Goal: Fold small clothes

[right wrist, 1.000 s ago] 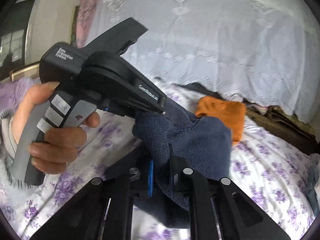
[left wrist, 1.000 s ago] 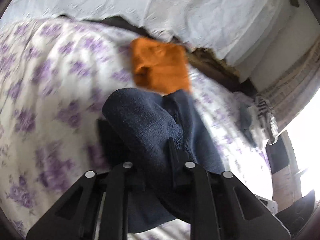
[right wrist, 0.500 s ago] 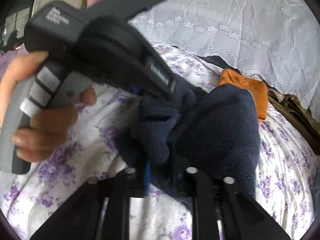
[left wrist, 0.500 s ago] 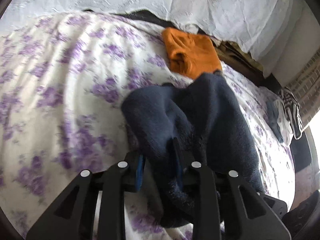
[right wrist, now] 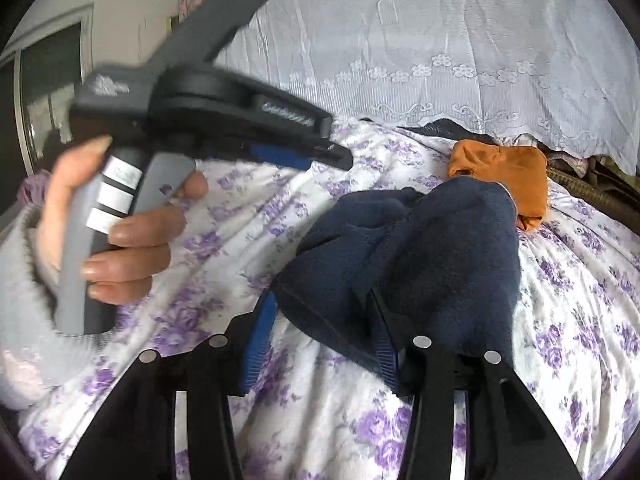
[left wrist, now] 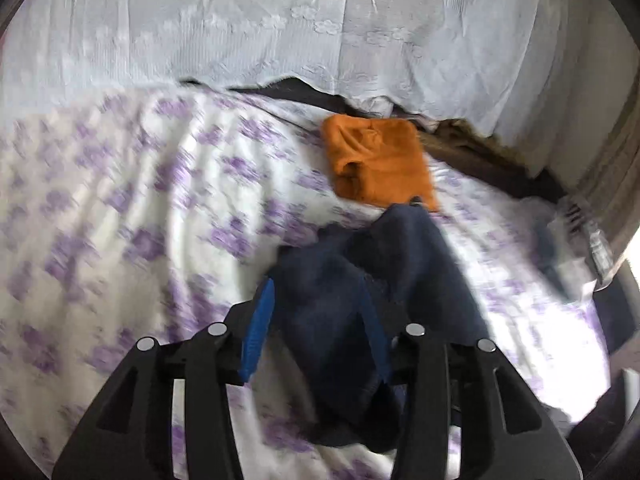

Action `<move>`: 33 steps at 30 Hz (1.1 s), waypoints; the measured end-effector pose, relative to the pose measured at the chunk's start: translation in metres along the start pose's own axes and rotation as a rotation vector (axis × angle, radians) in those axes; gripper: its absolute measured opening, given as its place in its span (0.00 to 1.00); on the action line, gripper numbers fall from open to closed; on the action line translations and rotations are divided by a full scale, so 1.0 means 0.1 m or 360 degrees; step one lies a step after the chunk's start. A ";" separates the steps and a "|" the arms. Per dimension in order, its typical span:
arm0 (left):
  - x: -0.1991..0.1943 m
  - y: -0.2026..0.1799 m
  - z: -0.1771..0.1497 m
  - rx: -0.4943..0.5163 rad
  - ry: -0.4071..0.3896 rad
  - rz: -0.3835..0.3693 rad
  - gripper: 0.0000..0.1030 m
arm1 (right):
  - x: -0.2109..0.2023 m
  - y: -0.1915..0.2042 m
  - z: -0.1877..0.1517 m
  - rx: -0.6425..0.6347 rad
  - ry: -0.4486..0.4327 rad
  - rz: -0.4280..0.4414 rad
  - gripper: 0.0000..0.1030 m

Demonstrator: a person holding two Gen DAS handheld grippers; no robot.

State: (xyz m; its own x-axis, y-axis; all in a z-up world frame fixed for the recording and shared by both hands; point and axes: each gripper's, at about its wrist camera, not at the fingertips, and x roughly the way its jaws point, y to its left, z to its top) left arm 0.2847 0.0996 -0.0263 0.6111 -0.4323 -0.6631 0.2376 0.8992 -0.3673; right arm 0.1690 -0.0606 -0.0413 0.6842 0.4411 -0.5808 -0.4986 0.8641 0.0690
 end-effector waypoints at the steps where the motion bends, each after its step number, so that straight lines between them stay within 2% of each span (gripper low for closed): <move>1: 0.00 -0.03 -0.02 -0.0001 0.0022 -0.0057 0.41 | -0.02 -0.04 0.00 0.0025 0.0002 0.0016 0.45; 2: 0.00 -0.07 -0.04 0.0017 0.0033 -0.0073 0.41 | -0.05 -0.10 -0.01 0.0053 0.0006 0.0029 0.36; 3: 0.01 -0.16 -0.08 0.0065 0.0045 -0.0083 0.41 | -0.07 -0.18 -0.01 0.0081 0.0011 0.0033 0.20; 5: 0.06 -0.30 -0.16 0.0140 0.0055 -0.0078 0.43 | -0.16 -0.39 -0.01 0.0164 0.0009 0.0015 0.04; 8: 0.27 -0.41 -0.29 0.0194 0.0139 -0.0036 0.50 | -0.36 -0.65 -0.06 0.0341 -0.0040 -0.0039 0.04; 9: 0.42 -0.39 -0.36 0.0200 0.0204 0.0011 0.51 | -0.38 -0.75 -0.01 0.0392 -0.0052 -0.0045 0.04; 10: 0.52 -0.40 -0.44 0.0232 0.0212 0.0074 0.54 | -0.38 -0.84 0.08 0.0434 -0.0065 -0.0084 0.04; 12: 0.52 -0.51 -0.55 0.0356 0.0127 0.0202 0.56 | -0.32 -0.94 0.29 0.0433 -0.0054 -0.0120 0.04; 14: 0.49 -0.61 -0.60 0.0418 0.0100 0.0276 0.56 | -0.15 -0.99 0.56 0.0400 -0.0010 -0.0153 0.05; 18: 0.44 -0.52 -0.64 0.0351 0.0096 0.0249 0.58 | 0.50 -1.21 1.00 0.0420 0.0195 -0.0172 0.05; 20: 0.42 -0.42 -0.64 0.0297 0.0112 0.0201 0.61 | 0.85 -1.32 0.97 0.0398 0.0339 -0.0259 0.04; 22: 0.46 -0.38 -0.63 0.0268 0.0123 0.0180 0.64 | 1.23 -1.44 0.73 0.0355 0.0509 -0.0356 0.01; 24: 0.49 -0.38 -0.63 0.0268 0.0127 0.0180 0.65 | 1.21 -1.53 0.62 0.0449 0.0407 -0.0311 0.00; 27: 0.50 -0.40 -0.63 0.0280 0.0122 0.0190 0.66 | 1.15 -1.52 0.61 0.0479 0.0378 -0.0297 0.00; 30: 0.47 -0.35 -0.61 0.0233 0.0115 0.0163 0.67 | 0.84 -1.42 0.64 0.0514 0.0284 -0.0270 0.02; 33: 0.35 -0.27 -0.56 0.0161 0.0062 0.0126 0.66 | 0.31 -1.06 0.61 0.0328 0.0156 -0.0243 0.03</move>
State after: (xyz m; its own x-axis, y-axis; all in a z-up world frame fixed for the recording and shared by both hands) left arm 0.2569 0.0562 -0.0762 0.6016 -0.3605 -0.7128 0.2660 0.9319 -0.2468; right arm 0.2756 -0.1237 -0.0169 0.6832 0.2852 -0.6722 -0.2682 0.9542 0.1323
